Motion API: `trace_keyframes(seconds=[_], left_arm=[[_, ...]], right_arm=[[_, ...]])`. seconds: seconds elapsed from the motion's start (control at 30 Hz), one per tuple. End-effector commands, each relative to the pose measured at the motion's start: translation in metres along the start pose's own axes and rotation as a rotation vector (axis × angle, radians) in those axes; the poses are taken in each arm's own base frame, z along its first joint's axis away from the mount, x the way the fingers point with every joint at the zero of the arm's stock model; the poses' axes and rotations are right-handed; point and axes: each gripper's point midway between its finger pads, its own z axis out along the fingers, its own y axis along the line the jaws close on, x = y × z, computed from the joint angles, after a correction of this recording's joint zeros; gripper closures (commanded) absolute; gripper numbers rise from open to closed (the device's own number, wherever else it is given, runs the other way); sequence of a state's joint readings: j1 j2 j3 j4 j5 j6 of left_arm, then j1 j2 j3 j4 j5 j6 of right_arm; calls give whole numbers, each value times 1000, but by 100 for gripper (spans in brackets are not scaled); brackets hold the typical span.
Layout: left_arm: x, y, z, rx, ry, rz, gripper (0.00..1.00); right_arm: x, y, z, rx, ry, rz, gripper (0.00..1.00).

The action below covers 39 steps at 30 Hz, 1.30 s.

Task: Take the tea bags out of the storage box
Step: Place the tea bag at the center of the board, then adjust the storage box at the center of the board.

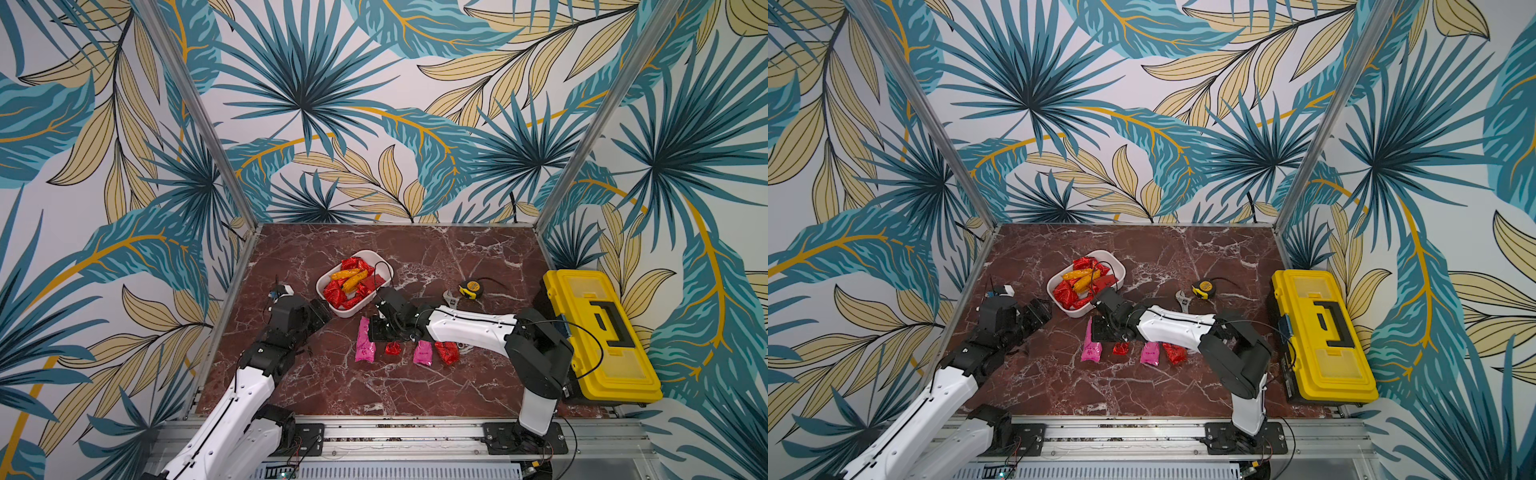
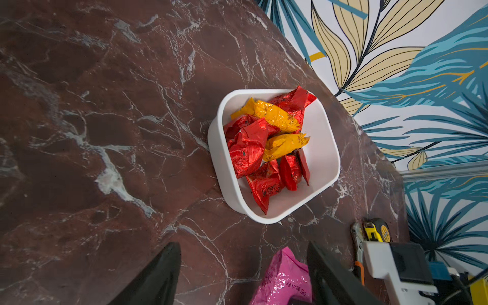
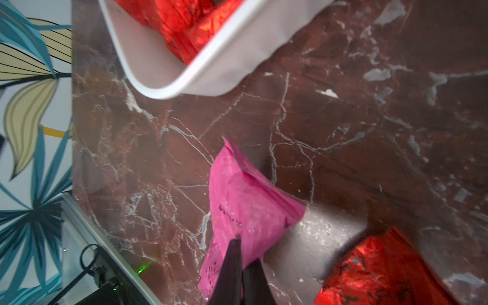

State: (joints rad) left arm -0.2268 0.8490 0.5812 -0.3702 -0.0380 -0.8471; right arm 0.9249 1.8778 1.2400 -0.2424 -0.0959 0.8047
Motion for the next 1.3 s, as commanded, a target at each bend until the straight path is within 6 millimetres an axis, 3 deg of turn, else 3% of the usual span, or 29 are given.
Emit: trace_keyframes(seconds=[0.0, 0.13, 0.23, 0.43, 0.57, 0.7, 0.9, 1.1, 1.27], left_arm=[[-10, -13, 0, 23, 25, 57, 22], [-16, -17, 11, 30, 45, 74, 27], [-23, -25, 19, 48, 67, 118, 33], [-37, -50, 40, 79, 140, 317, 35], [-36, -61, 58, 93, 236, 461, 35], [-36, -58, 78, 46, 321, 554, 40], [-28, -44, 104, -26, 465, 635, 40], [-22, -26, 122, -92, 518, 670, 37], [-18, -19, 134, -112, 545, 675, 41]], right_arm=[[7, -14, 2, 85, 18, -33, 95], [7, -20, -3, 123, 6, -59, 76], [-4, -5, -23, 80, -56, -92, 63], [-30, 23, -76, -27, -215, -143, 56], [-43, 19, -106, -34, -343, -155, 55], [-44, 2, -125, 3, -419, -154, 55], [-36, -12, -127, 23, -421, -144, 54], [-33, -14, -125, 26, -411, -146, 54], [-34, -14, -125, 29, -413, -156, 54]])
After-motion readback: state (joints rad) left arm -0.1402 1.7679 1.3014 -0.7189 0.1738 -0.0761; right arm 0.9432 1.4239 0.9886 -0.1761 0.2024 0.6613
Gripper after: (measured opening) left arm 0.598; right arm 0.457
